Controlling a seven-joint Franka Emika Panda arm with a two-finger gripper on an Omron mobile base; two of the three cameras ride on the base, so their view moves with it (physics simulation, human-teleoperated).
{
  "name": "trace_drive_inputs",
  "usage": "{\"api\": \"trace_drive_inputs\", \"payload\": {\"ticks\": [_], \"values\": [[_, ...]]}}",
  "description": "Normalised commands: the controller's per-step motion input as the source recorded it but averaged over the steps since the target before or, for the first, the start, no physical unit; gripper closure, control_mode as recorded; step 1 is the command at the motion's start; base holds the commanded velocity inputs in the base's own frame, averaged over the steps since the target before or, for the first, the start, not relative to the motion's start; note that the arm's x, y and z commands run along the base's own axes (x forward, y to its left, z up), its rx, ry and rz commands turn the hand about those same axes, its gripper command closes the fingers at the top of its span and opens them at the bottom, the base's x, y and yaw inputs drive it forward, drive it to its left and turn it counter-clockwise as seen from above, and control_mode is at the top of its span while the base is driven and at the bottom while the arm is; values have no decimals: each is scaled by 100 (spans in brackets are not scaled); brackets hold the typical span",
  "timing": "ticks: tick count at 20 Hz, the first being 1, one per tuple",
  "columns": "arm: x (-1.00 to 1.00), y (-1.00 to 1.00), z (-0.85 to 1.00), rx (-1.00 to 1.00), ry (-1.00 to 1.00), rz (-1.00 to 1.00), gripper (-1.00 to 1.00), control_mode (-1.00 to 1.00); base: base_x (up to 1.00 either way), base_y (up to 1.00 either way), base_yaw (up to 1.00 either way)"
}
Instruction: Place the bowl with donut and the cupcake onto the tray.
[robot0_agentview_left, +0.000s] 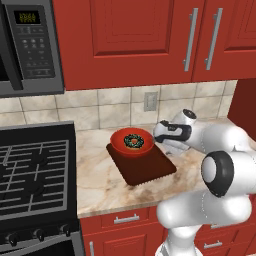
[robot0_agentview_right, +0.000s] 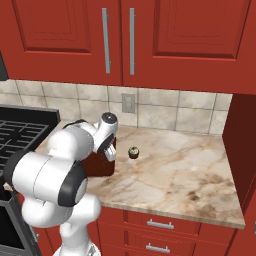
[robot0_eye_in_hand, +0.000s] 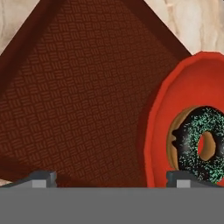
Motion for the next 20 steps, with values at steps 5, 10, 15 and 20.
{"api": "trace_drive_inputs", "payload": {"ticks": [5,10,15,20], "values": [[-14,-38,3,-12,-1,8,-100,-100,0,0,0],[-10,-46,0,-11,-1,10,-100,-100,0,0,0],[0,-30,0,-15,0,9,-100,-100,0,0,0],[0,-39,0,-11,0,8,-100,-100,0,0,0]]}}
